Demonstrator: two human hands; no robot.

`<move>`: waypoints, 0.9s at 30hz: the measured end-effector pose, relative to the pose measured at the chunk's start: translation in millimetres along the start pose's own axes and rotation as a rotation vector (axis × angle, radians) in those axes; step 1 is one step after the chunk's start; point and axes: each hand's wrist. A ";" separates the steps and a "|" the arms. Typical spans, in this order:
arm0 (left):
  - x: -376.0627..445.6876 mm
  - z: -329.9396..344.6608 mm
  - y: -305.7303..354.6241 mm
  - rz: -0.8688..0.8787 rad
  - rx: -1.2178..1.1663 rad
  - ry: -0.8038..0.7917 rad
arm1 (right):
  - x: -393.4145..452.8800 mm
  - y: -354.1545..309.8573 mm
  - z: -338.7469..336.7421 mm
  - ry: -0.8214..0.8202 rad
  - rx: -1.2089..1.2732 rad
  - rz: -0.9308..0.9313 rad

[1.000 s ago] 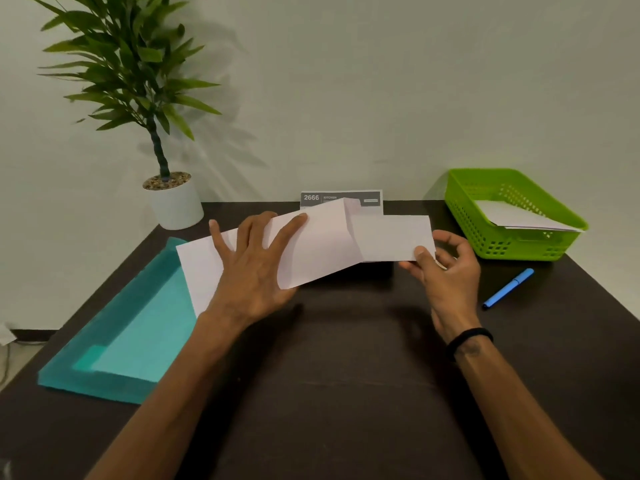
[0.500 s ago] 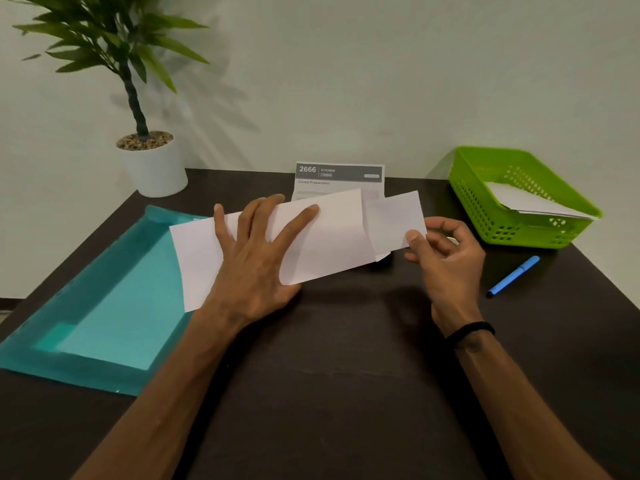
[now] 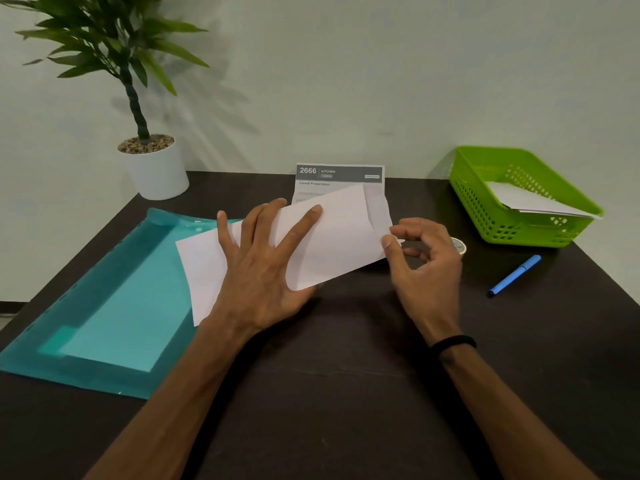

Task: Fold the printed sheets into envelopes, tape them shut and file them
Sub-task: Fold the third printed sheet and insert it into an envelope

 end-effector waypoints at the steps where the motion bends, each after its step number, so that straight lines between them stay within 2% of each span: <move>1: -0.2 -0.1 0.8 -0.003 -0.003 0.001 | -0.3 0.1 0.7 -0.012 -0.001 0.001; 15: -1.7 1.1 9.3 0.009 -0.022 0.020 | -6.1 -12.3 4.3 -0.195 -0.016 0.046; 21: -4.2 0.4 13.2 0.022 -0.041 0.011 | 0.0 -17.5 -0.4 -0.280 0.048 0.166; 27: -6.1 -1.2 17.3 0.050 -0.050 0.013 | 3.8 -14.2 -4.9 -0.401 0.040 0.187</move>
Point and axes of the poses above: each hand's wrist, its own x-axis towards the middle knuckle, its own z-axis out of the palm, y = z × x, and after that the axes turned 12 degrees about x, right-handed
